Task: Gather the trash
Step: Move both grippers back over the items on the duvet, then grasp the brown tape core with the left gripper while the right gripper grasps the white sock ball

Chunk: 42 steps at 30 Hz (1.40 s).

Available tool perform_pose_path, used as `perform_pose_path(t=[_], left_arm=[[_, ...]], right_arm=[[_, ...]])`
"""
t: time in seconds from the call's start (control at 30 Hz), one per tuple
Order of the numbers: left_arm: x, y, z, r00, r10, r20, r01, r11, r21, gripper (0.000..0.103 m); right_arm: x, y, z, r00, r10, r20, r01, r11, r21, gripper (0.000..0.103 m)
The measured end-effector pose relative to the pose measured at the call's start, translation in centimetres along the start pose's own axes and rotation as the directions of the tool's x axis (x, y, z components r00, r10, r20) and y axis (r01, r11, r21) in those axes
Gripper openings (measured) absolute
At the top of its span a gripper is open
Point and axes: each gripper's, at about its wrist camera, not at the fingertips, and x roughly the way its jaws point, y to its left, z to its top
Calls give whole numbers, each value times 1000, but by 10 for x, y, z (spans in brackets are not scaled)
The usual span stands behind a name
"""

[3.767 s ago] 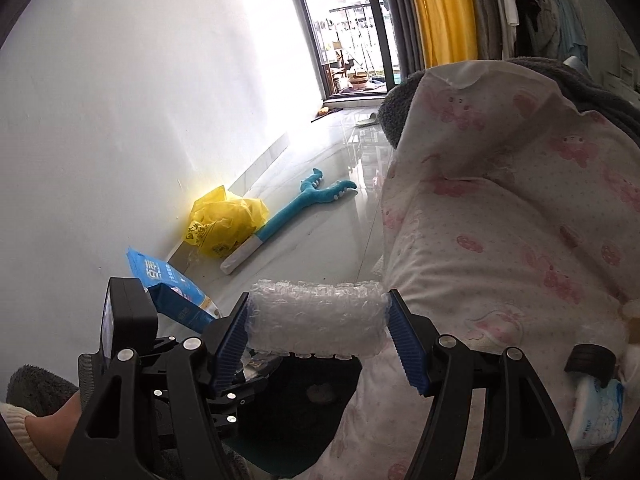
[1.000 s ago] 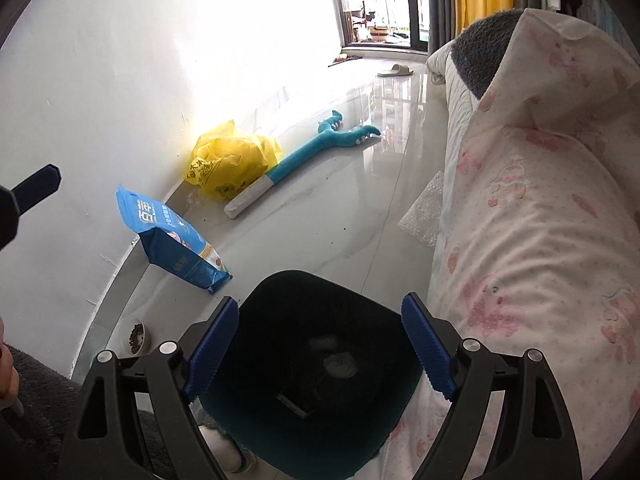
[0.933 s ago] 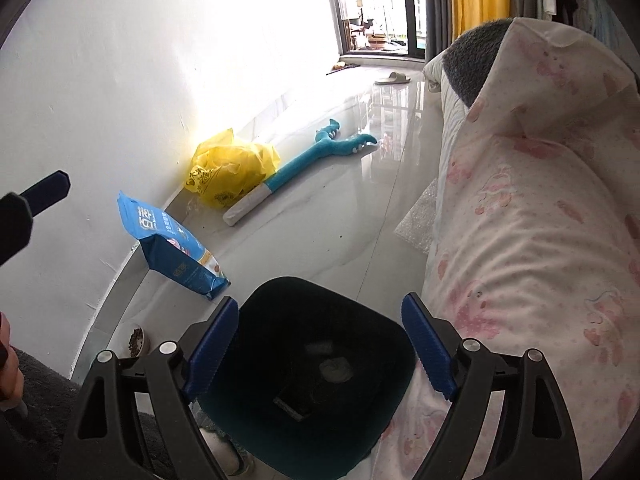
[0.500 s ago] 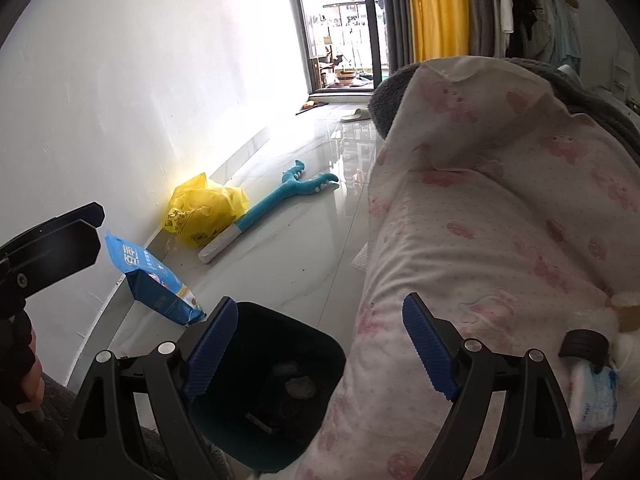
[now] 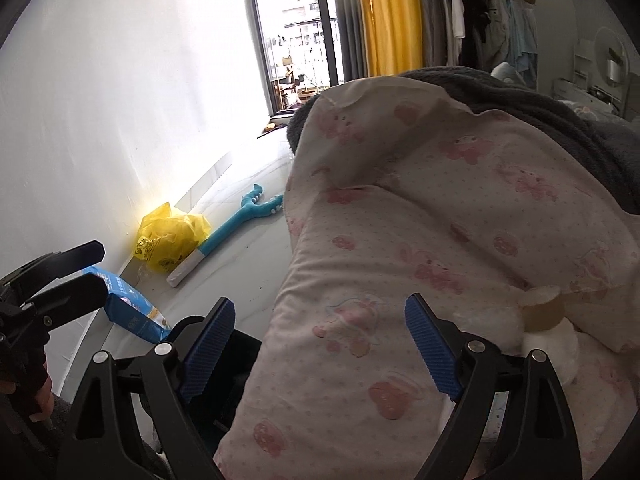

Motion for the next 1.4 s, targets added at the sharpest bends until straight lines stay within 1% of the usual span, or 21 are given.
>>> perform_pose_path(t=[0.27,0.37,0.6,0.73,0.93,1.03,1.13,1.17,1.33,1.4], left_arm=[[14,-32,8,999,-47,2,47,998,44,92],[18,-43,12,998,-63,10,62,995,84,92],[36,-66,22,993,-121,1,120,982,146,92],[47,-81,24,987,-158,-6,156,969,192,91],[69,-97,32,978,-207,-18,206,952,226,88],[81,-104,35,968,-248,-36,250,942,223,87],[95,-113,37,954,-289,-77,299,926,229,83],[100,-117,38,949,-302,-91,315,920,231,81],[121,-134,40,917,-375,-139,397,890,224,77],[129,-142,39,906,-393,-158,421,877,232,73]], right_arm=[[-16,-42,-5,998,-58,16,57,997,44,88],[-22,-57,-8,997,-75,19,74,995,68,88],[-34,-95,-17,992,-124,18,121,986,119,88],[-37,-116,-25,989,-148,2,146,979,143,88],[-42,-138,-33,987,-163,-8,162,973,165,88],[-42,-146,-38,987,-162,-22,163,972,168,88],[-40,-154,-44,987,-158,-35,161,973,163,88],[-39,-156,-45,988,-152,-38,157,974,162,88],[-32,-169,-49,993,-106,-46,113,978,173,88],[-29,-175,-51,995,-85,-54,93,979,180,88]])
